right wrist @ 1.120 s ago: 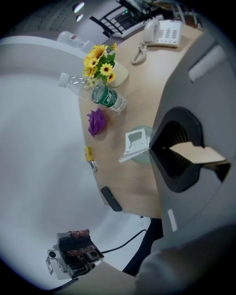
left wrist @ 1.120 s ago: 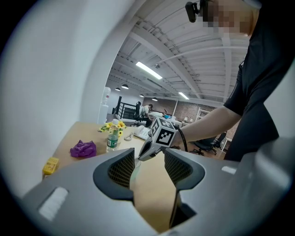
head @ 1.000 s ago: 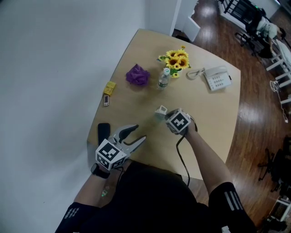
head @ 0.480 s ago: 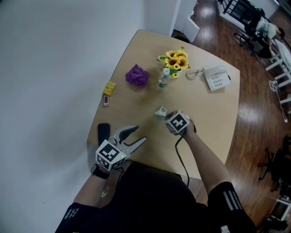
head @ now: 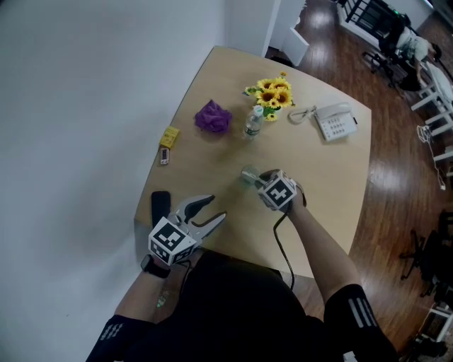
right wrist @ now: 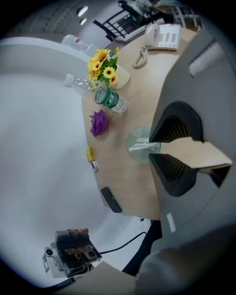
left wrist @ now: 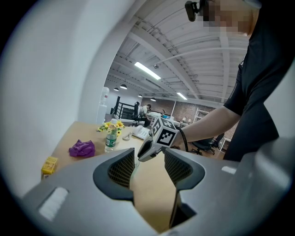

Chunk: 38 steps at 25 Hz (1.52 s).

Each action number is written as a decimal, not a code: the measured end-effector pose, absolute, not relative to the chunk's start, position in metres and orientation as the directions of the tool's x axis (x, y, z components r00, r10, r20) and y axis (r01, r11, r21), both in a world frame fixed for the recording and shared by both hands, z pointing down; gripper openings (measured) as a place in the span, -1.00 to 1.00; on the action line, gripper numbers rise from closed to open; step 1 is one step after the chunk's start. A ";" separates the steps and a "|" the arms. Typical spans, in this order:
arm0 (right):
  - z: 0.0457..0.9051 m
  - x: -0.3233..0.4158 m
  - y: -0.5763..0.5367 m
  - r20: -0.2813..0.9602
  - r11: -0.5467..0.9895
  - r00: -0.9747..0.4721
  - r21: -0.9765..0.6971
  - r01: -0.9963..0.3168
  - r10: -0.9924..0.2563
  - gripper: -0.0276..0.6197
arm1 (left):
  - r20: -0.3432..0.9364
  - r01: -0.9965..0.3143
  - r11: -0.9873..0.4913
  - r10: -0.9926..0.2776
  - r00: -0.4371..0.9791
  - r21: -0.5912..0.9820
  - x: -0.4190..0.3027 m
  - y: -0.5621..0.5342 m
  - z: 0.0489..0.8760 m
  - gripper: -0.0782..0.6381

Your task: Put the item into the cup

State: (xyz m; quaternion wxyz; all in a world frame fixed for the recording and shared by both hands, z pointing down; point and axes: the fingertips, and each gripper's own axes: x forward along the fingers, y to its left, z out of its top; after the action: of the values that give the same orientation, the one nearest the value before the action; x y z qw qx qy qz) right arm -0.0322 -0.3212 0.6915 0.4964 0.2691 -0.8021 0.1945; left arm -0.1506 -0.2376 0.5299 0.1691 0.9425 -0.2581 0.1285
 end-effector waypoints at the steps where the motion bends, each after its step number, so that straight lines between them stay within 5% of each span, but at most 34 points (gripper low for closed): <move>1: 0.689 -0.033 -0.321 0.896 0.778 -0.370 -0.047 -0.626 -0.244 -0.65 | 0.329 -0.528 -0.811 -0.441 0.835 0.252 -0.149 -0.237 0.529 -0.23; 17: 0.538 -0.026 -0.280 0.594 0.692 -0.568 -0.027 -0.721 -0.569 -0.65 | 0.280 -0.471 -0.857 -0.409 0.868 0.207 -0.141 -0.225 0.507 -0.23; 34: 0.492 0.091 -0.002 0.378 0.589 -0.625 -0.223 -0.777 -0.683 -0.67 | 0.297 -0.444 -0.877 -0.381 0.876 0.185 -0.054 -0.019 0.499 -0.22; 38: 0.485 0.117 0.057 0.358 0.551 -0.608 -0.256 -0.794 -0.709 -0.83 | 0.307 -0.440 -0.880 -0.375 0.875 0.180 -0.041 0.040 0.494 -0.23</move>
State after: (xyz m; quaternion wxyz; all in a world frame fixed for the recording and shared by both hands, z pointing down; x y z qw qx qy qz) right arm 0.1174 0.0574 0.4849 0.1069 0.4299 -0.8742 0.1990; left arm -0.0410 0.0398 0.4941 0.1230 0.9603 -0.2122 0.1326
